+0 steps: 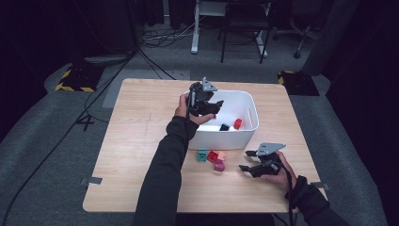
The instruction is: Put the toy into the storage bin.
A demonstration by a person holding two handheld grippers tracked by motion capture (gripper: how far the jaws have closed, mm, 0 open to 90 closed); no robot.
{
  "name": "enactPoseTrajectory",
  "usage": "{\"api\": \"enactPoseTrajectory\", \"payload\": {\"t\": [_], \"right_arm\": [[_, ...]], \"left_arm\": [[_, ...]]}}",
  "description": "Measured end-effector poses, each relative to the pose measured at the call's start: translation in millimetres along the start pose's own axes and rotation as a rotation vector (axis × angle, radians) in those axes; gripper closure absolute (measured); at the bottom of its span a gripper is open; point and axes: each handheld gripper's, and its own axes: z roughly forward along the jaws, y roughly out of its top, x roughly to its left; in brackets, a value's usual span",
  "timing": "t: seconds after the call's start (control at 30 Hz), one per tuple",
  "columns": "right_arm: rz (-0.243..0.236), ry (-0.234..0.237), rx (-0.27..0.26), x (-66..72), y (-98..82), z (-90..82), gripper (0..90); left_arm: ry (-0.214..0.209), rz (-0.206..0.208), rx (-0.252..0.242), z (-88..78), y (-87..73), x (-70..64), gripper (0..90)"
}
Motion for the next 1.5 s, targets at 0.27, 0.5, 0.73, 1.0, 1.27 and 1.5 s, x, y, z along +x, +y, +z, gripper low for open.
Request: {"api": "enactPoseTrajectory", "payload": {"t": [0.27, 0.5, 0.73, 1.0, 1.27, 1.5], "right_arm": [[0.006, 0.000, 0.004, 0.4, 0.0, -0.1, 29.8], [0.003, 0.002, 0.002, 0.2, 0.0, 0.0, 29.8], [0.003, 0.002, 0.002, 0.2, 0.0, 0.0, 29.8], [0.005, 0.002, 0.003, 0.4, 0.0, -0.1, 29.7], [0.009, 0.001, 0.004, 0.6, 0.1, 0.0, 29.5], [0.007, 0.001, 0.003, 0.5, 0.1, 0.0, 29.5]], "left_arm": [[0.026, -0.020, -0.038, -9.9, -2.5, -1.3, 26.9], [0.045, -0.022, -0.055, -23.7, -6.4, -2.8, 16.2], [0.073, 0.004, -0.074, -49.0, -13.0, -1.3, 16.0], [0.113, 0.037, -0.055, -90.1, -40.6, -0.6, 16.0], [0.134, 0.035, -0.054, -114.3, -78.1, -5.8, 16.0], [0.065, 0.011, -0.040, -107.1, -118.0, -26.5, 16.8]]}}
